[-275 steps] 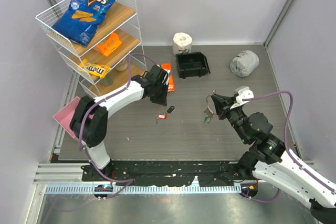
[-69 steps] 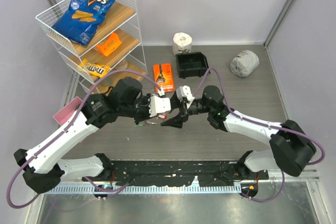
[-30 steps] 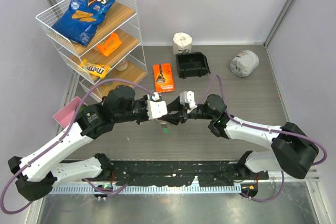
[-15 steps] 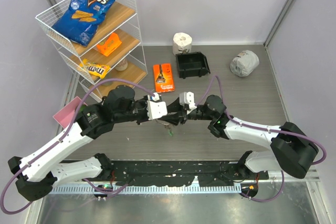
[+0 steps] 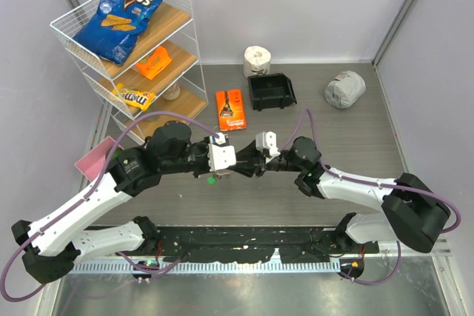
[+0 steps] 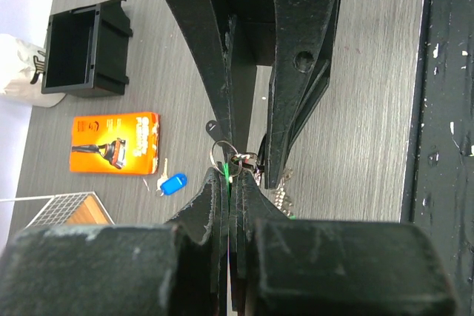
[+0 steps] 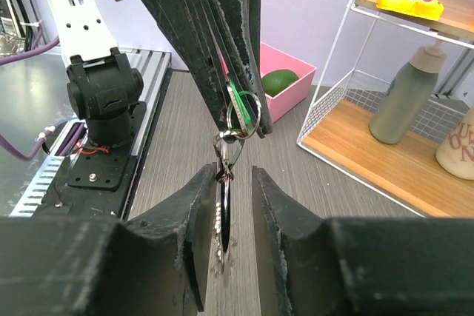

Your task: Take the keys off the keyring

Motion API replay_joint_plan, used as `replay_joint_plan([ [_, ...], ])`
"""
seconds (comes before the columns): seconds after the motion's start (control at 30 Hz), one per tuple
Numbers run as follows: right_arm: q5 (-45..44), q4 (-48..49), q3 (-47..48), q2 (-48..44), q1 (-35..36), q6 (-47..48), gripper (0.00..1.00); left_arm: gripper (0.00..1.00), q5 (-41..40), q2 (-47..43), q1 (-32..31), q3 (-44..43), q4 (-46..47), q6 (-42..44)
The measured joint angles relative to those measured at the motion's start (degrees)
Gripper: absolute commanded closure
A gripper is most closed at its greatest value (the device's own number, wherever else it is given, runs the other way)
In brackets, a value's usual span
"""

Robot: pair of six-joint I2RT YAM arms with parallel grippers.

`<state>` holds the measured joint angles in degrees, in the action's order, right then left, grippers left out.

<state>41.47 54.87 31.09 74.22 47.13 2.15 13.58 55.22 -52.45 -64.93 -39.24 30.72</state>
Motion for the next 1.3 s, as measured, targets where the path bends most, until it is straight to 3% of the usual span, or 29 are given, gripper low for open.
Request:
replay_joint_plan([
  [0.1,0.0,0.8,-0.3,-0.5,0.0,-0.4,0.68,1.0,0.5,0.0,0.0,0.1,0.0,0.0],
  [0.23,0.0,1.9,-0.7,-0.9,0.0,-0.8,0.78,1.0,1.0,0.0,-0.1,0.1,0.0,0.1],
  [0.63,0.6,2.3,-0.9,-1.0,-0.1,-1.4,0.95,1.0,1.0,0.0,-0.3,0.1,0.0,0.3],
  [1.3,0.2,0.3,1.8,0.1,-4.7,-11.5,0.95,1.0,-3.3,-0.3,-0.3,1.1,2.2,1.3],
])
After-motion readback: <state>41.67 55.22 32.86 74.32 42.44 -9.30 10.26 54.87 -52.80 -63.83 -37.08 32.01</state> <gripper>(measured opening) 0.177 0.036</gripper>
